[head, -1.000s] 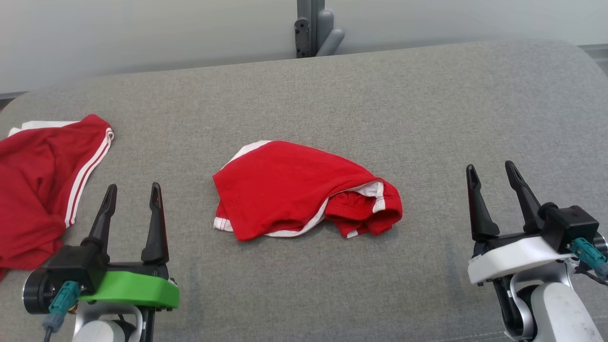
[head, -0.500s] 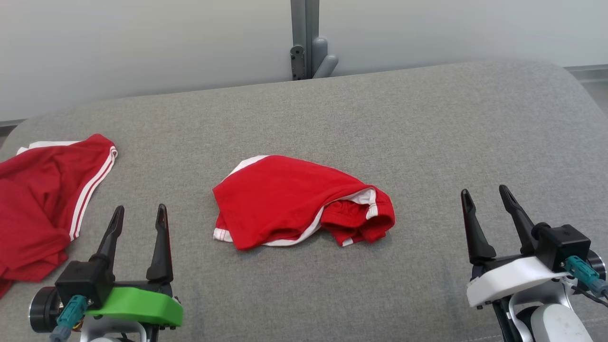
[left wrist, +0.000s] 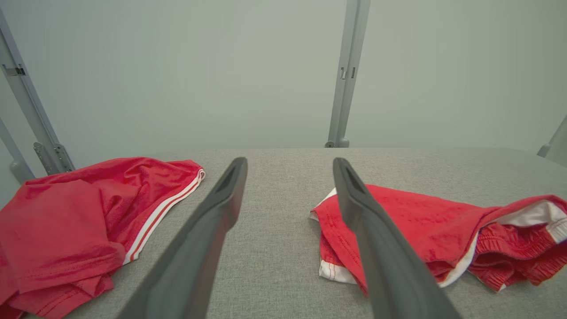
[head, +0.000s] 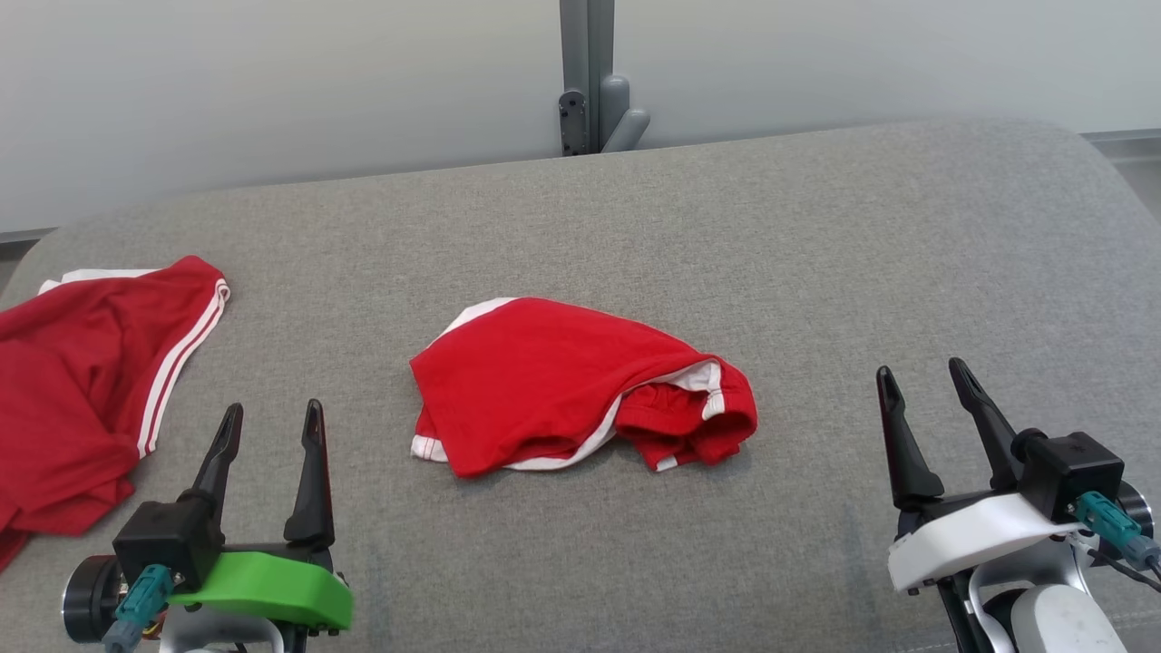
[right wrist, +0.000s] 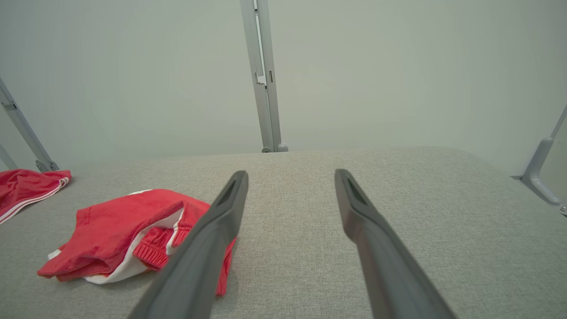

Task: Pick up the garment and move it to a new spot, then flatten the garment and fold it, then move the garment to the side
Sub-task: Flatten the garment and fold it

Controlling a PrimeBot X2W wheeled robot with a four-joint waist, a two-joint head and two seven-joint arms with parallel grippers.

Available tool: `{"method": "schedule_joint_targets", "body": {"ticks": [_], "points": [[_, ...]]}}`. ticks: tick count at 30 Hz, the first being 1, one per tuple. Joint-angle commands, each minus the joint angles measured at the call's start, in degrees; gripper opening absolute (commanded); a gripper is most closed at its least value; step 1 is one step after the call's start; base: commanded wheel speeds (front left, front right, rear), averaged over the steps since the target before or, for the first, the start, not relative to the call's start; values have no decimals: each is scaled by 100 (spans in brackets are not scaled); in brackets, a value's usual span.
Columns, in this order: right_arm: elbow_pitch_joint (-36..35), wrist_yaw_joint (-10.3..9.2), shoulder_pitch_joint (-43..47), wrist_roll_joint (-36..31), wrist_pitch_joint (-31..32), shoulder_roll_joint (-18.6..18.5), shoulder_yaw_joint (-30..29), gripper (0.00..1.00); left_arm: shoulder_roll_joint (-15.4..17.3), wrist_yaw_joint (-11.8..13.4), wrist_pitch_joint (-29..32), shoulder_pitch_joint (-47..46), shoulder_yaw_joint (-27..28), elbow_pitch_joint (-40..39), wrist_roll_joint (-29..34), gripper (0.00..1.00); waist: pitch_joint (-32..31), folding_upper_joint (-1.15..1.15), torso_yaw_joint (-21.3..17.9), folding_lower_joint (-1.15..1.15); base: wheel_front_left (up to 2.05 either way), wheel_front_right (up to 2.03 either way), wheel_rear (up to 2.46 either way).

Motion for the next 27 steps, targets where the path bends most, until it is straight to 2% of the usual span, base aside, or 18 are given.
{"method": "schedule_joint_targets", "body": {"ticks": [1,10,13,20,27], "points": [[4,0,31,-3,5,-2,-1,100,40,37,0,21,9,4,-27,100,3,0,4,0,0,0,0],[61,0,-40,20,36,16,116,100,45,55,34,-53,-38,-18,-47,100,54,0,68,0,0,0,0],[152,0,-30,101,150,5,391,100,47,42,33,-104,-56,-17,-53,100,102,0,121,0,0,0,0],[610,0,-125,452,437,-60,1474,100,-10,13,-2,-271,-109,0,-47,100,347,0,299,0,0,0,0],[1354,0,-728,681,106,23,1706,100,-53,-3,-79,-406,-118,59,-59,100,615,0,402,0,0,0,0]]}}
